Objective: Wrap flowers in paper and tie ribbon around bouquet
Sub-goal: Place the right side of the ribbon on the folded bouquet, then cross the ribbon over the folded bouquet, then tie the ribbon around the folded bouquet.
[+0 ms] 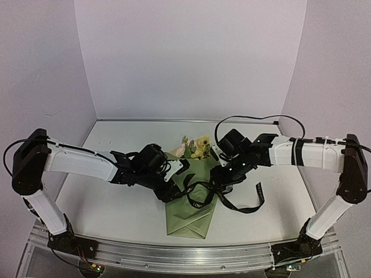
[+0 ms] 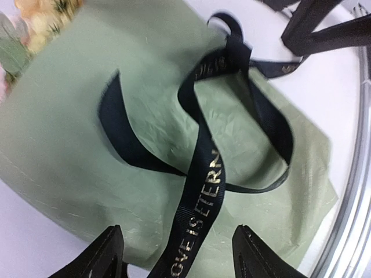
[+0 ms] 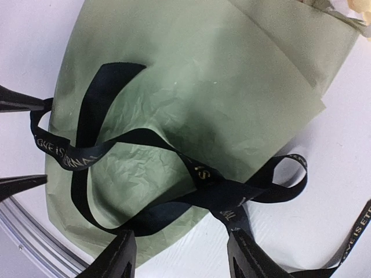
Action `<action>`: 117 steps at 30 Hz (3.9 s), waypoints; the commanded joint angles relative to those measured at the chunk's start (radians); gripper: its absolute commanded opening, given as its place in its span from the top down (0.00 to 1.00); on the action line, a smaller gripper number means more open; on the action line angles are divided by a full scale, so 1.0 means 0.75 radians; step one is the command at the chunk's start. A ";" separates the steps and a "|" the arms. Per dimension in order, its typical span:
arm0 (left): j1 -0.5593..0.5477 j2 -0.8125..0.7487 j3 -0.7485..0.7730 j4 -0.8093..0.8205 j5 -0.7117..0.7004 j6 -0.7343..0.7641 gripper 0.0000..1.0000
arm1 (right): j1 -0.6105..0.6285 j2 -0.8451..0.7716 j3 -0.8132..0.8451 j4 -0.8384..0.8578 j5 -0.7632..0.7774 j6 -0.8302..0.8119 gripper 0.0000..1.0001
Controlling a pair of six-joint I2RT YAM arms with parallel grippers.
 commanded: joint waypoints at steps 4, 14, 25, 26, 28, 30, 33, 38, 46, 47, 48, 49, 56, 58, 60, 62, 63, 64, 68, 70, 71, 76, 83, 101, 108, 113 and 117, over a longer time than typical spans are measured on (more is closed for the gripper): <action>0.043 -0.120 0.023 0.163 -0.104 -0.221 0.27 | -0.061 -0.172 -0.133 -0.011 0.065 0.062 0.41; 0.061 0.248 0.428 -0.090 -0.142 -0.522 0.37 | -0.104 -0.313 -0.280 -0.016 0.128 0.135 0.38; 0.059 0.350 0.500 -0.162 -0.126 -0.624 0.44 | -0.135 -0.352 -0.387 -0.017 0.123 0.102 0.36; 0.059 0.354 0.499 -0.161 -0.121 -0.633 0.45 | -0.137 -0.346 -0.387 -0.017 0.119 0.100 0.36; 0.059 0.371 0.505 -0.168 -0.118 -0.643 0.48 | -0.139 -0.331 -0.386 -0.013 0.108 0.089 0.36; 0.060 0.386 0.511 -0.167 -0.115 -0.653 0.51 | -0.140 -0.316 -0.386 0.005 0.091 0.067 0.36; 0.059 0.393 0.513 -0.157 -0.134 -0.676 0.57 | -0.144 -0.284 -0.386 0.049 0.039 0.024 0.35; 0.059 0.398 0.521 -0.125 -0.135 -0.709 0.77 | -0.157 -0.234 -0.383 0.098 -0.020 -0.033 0.33; 0.080 0.296 0.512 -0.140 -0.367 -0.761 1.00 | -0.173 -0.164 -0.404 0.106 -0.136 -0.100 0.32; 0.087 0.274 0.501 -0.135 -0.391 -0.771 1.00 | -0.173 -0.153 -0.409 0.101 -0.152 -0.106 0.32; 0.096 0.252 0.489 -0.130 -0.408 -0.779 1.00 | -0.173 -0.144 -0.414 0.096 -0.167 -0.112 0.32; 0.106 0.230 0.478 -0.126 -0.422 -0.787 1.00 | -0.173 -0.136 -0.421 0.095 -0.174 -0.117 0.32; 0.154 0.123 0.422 -0.161 -0.505 -0.796 1.00 | -0.173 -0.174 -0.493 0.063 0.043 -0.049 0.34; 0.164 0.091 0.390 -0.154 -0.509 -0.797 1.00 | -0.173 -0.248 -0.500 -0.017 0.162 0.048 0.33; 0.168 0.062 0.369 -0.152 -0.522 -0.797 1.00 | -0.173 -0.312 -0.502 -0.111 0.273 0.142 0.33; 0.171 0.041 0.349 -0.145 -0.531 -0.797 1.00 | -0.173 -0.368 -0.527 -0.169 0.379 0.246 0.31; 0.172 0.030 0.340 -0.140 -0.536 -0.798 1.00 | -0.173 -0.393 -0.546 -0.186 0.417 0.300 0.30; 0.173 0.020 0.329 -0.137 -0.545 -0.802 1.00 | -0.173 -0.411 -0.565 -0.202 0.452 0.352 0.29; 0.179 -0.024 0.286 -0.121 -0.593 -0.825 1.00 | -0.186 -0.373 -0.580 -0.212 0.485 0.531 0.27; 0.184 -0.052 0.258 -0.114 -0.632 -0.846 1.00 | -0.198 -0.322 -0.560 -0.208 0.472 0.591 0.28; 0.187 -0.069 0.242 -0.110 -0.642 -0.857 1.00 | -0.206 -0.298 -0.554 -0.196 0.460 0.612 0.28; 0.200 -0.154 0.167 -0.099 -0.708 -0.900 1.00 | -0.236 -0.199 -0.554 -0.111 0.429 0.703 0.29; 0.218 -0.309 0.039 -0.138 -0.844 -0.975 1.00 | -0.300 -0.101 -0.643 0.086 0.335 0.818 0.47; 0.408 -0.647 -0.349 -0.378 -1.114 -1.289 1.00 | -0.727 -0.259 -0.552 -0.063 0.282 0.591 1.00; 0.490 -0.624 -0.503 -0.291 -1.002 -1.371 1.00 | -0.848 -0.218 -0.497 -0.071 0.270 0.561 1.00; 0.638 -0.546 -0.558 -0.220 -0.855 -1.361 1.00 | -0.933 -0.141 -0.428 -0.074 0.224 0.511 1.00; 0.716 -0.467 -0.551 -0.178 -0.799 -1.313 1.00 | -0.952 -0.045 -0.308 -0.093 0.180 0.432 1.00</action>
